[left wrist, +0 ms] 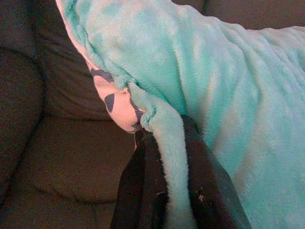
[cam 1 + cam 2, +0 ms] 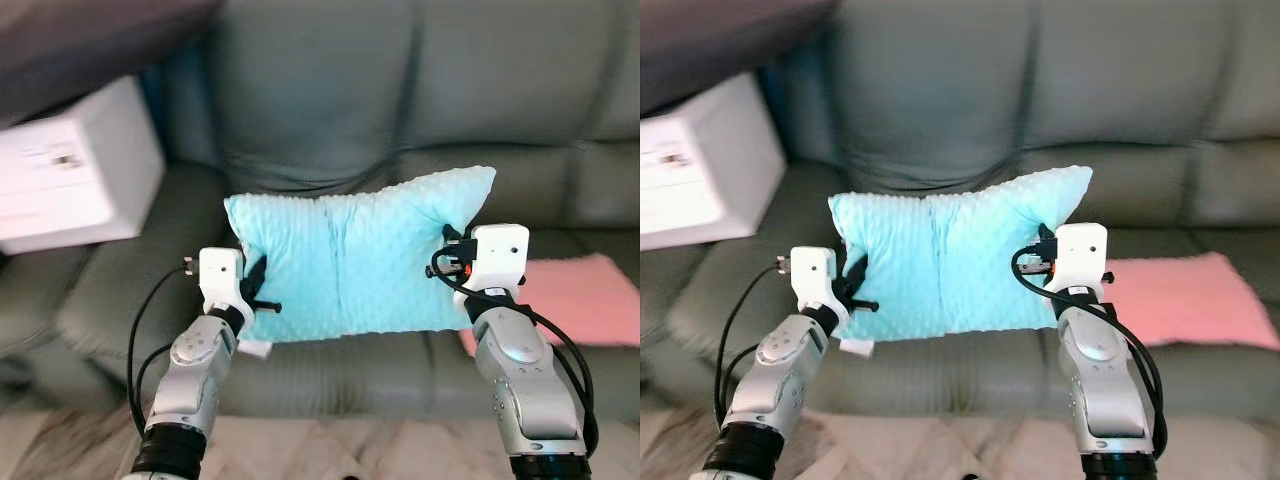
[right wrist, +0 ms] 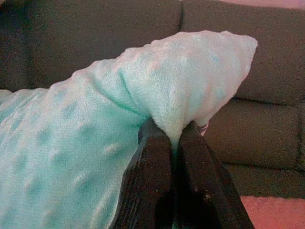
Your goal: Move the pillow to the sofa
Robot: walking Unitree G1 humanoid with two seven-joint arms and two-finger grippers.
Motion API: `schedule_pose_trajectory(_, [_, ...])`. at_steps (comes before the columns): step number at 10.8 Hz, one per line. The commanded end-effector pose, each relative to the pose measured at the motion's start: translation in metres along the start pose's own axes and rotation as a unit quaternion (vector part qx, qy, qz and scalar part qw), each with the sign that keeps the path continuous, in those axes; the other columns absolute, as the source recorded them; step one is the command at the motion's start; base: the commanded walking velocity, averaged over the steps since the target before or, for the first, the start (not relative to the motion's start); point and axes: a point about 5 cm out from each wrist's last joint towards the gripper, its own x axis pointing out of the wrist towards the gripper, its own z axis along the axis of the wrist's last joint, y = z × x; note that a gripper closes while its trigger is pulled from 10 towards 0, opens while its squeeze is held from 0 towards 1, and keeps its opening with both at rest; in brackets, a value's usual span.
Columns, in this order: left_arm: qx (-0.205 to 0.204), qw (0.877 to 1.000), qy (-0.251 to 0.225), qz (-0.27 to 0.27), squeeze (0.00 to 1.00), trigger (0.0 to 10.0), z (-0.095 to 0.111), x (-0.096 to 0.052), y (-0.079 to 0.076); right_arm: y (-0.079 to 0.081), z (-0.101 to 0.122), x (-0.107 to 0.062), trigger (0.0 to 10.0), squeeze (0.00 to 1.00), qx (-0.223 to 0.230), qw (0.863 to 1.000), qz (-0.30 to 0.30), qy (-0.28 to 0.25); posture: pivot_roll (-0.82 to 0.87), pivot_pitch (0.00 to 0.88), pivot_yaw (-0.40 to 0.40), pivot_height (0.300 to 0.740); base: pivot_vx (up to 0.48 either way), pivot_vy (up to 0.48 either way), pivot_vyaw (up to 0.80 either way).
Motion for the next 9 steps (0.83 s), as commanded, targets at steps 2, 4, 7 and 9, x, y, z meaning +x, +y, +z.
schedule_pose_trajectory(2, [0.006,1.000,-0.014,-0.002,0.00,10.0,0.0049,0.0008,0.0029,0.0020,0.0044,-0.0001,10.0,0.00,0.000,1.000,0.006,-0.006,-0.23,0.041,0.031,0.740,0.000,0.000,-0.80])
schedule_pose_trajectory(4, [0.008,1.000,-0.018,0.004,0.00,10.0,0.0062,0.0007,0.0079,0.0019,0.0041,-0.0005,10.0,0.00,-0.001,1.000,0.005,-0.005,-0.23,0.042,0.031,0.740,0.000,0.000,-0.80])
schedule_pose_trajectory(7, [-0.007,1.000,-0.020,-0.001,0.00,10.0,0.0086,0.0020,0.0109,0.0030,0.0041,-0.0013,10.0,0.00,0.001,1.000,0.007,-0.006,-0.23,0.045,0.031,0.740,0.000,0.000,-0.63])
schedule_pose_trajectory(9, [-0.009,1.000,-0.017,-0.004,0.00,10.0,0.0076,0.0023,0.0102,0.0034,0.0042,-0.0015,10.0,0.00,0.000,1.000,0.007,-0.006,-0.23,0.046,0.031,0.740,0.000,0.000,0.00])
